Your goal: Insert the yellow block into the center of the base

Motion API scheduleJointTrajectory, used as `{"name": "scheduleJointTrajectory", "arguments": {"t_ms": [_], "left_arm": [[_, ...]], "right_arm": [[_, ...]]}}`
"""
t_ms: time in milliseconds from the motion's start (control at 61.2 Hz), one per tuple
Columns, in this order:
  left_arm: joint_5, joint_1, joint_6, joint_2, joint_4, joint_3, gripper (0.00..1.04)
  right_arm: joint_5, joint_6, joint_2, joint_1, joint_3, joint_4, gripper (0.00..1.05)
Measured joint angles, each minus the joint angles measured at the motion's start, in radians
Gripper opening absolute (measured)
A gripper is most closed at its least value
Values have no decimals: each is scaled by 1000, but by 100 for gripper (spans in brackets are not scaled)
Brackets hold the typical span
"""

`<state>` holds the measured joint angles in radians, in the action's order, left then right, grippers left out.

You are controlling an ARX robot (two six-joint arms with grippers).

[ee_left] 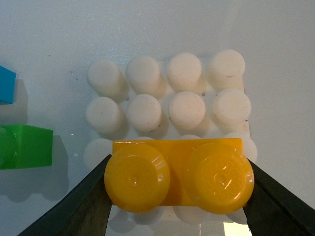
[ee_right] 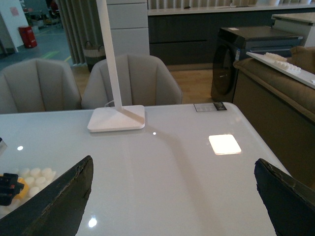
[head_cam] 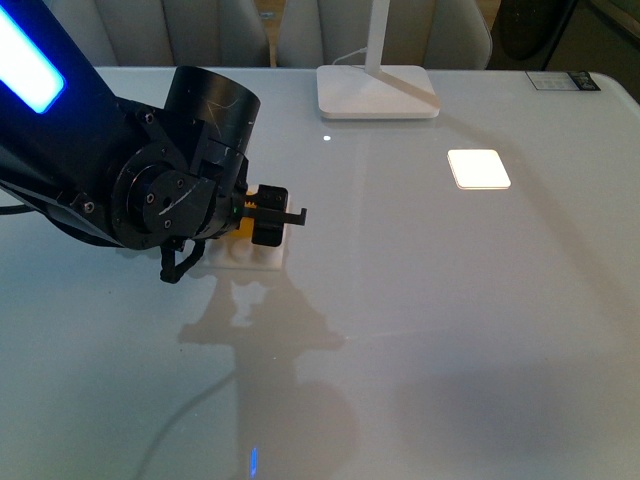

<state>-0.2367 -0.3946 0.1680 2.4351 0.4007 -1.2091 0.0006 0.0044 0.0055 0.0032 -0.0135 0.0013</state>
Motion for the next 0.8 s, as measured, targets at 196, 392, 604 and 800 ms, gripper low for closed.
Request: {"name": "scheduleJointTrajectory", "arguments": {"t_ms": [196, 392, 604, 800], "left_arm": [[-1, -2, 1, 7, -10, -12, 64], [-6, -4, 1, 11, -11, -20, 64], [-11, -4, 3, 16, -15, -23, 64], [-19, -4, 3, 18, -15, -23, 64]], "right_arm": [[0, 0, 0, 0, 0, 0, 96], [0, 0, 0, 0, 0, 0, 96], [0, 0, 0, 0, 0, 0, 96], [0, 0, 0, 0, 0, 0, 96]]}}
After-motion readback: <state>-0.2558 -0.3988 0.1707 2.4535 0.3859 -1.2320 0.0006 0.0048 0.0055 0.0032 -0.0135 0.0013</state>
